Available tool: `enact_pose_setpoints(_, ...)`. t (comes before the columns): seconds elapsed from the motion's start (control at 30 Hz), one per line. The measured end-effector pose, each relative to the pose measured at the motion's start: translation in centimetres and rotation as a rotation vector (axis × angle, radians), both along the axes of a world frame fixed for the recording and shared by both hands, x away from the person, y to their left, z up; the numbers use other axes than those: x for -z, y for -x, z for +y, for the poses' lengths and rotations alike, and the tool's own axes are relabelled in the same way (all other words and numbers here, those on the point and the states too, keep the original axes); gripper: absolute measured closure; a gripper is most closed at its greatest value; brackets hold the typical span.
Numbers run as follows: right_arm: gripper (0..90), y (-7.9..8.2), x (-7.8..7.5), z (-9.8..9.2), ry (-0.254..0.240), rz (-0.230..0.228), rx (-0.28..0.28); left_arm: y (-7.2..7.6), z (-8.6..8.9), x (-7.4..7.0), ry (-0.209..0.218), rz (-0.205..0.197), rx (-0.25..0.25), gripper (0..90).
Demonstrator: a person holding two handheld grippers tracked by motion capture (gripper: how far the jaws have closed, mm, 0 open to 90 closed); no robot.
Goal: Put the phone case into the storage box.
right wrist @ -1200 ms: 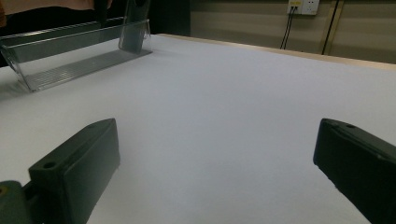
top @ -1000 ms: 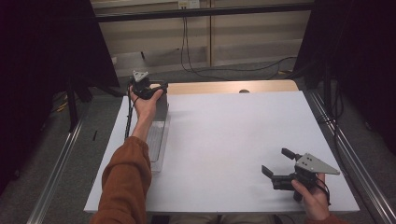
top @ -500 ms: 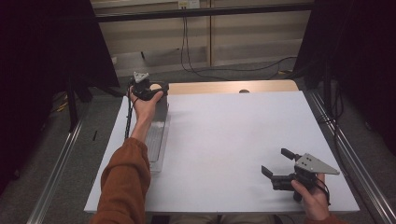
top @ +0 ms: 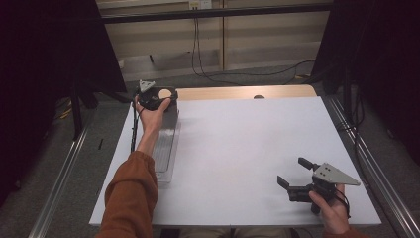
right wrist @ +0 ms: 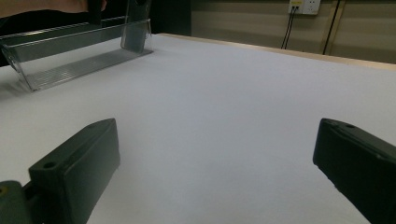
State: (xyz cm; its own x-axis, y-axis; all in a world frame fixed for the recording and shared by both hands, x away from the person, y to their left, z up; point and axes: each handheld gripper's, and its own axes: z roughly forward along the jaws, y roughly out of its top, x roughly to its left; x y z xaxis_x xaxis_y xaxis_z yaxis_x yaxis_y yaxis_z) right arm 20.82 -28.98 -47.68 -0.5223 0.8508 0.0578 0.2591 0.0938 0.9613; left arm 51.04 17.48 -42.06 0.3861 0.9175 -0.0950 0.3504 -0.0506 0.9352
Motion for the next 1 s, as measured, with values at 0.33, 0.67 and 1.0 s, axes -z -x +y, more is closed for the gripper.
enact_pose_setpoints(0.33, 0.2, -0.1, 0.0, 0.0, 0.002, -0.002, -0.002, 1.3, 0.4, -0.2, 0.026, -0.045, 0.007, 2.3)
enact_pose_setpoints(0.67, 0.1, -0.2, 0.0, -0.1, -0.008, -0.005, 0.008, 2.9, 0.6, -0.5, 0.033, -0.068, 0.039, 2.3)
enact_pose_setpoints(1.0, 0.1, -0.2, -0.2, 0.0, -0.01, -0.008, 0.013, 5.1, 0.7, -0.9, 0.035, -0.099, 0.104, 2.6)
